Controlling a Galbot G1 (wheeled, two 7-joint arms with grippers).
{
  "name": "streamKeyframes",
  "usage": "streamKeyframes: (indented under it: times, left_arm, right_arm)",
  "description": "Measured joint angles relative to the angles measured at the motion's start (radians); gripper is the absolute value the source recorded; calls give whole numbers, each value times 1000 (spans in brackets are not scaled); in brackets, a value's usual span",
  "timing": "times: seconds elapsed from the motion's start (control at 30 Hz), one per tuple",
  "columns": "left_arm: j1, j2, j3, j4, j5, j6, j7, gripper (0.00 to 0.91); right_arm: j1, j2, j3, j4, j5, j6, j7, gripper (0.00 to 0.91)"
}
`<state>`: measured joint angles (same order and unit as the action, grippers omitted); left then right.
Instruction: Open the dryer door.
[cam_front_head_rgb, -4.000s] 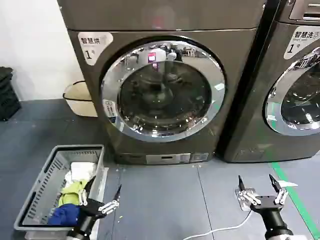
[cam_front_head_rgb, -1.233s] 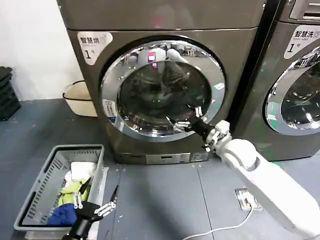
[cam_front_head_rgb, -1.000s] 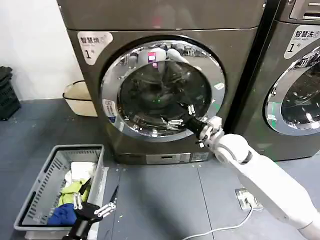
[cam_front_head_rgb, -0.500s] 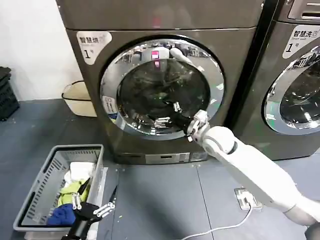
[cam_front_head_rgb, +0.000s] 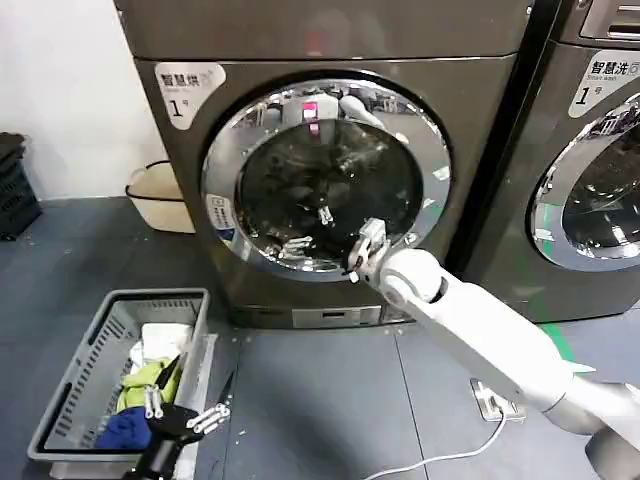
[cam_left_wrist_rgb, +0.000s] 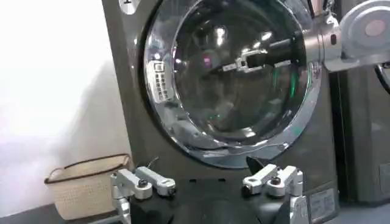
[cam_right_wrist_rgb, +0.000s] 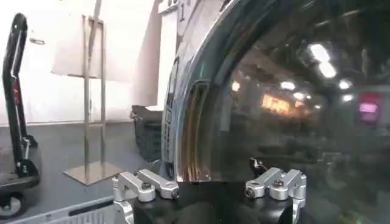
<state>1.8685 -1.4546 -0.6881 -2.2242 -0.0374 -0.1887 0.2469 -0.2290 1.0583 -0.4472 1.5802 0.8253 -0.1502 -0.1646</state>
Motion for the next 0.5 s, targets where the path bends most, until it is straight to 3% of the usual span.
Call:
streamKeyframes:
  times: [0.5]
  left_arm:
    - [-6,-3,0,-2,-2,4,2,907]
  right_arm:
    - [58,91,-57,-64,1,-6,2,907]
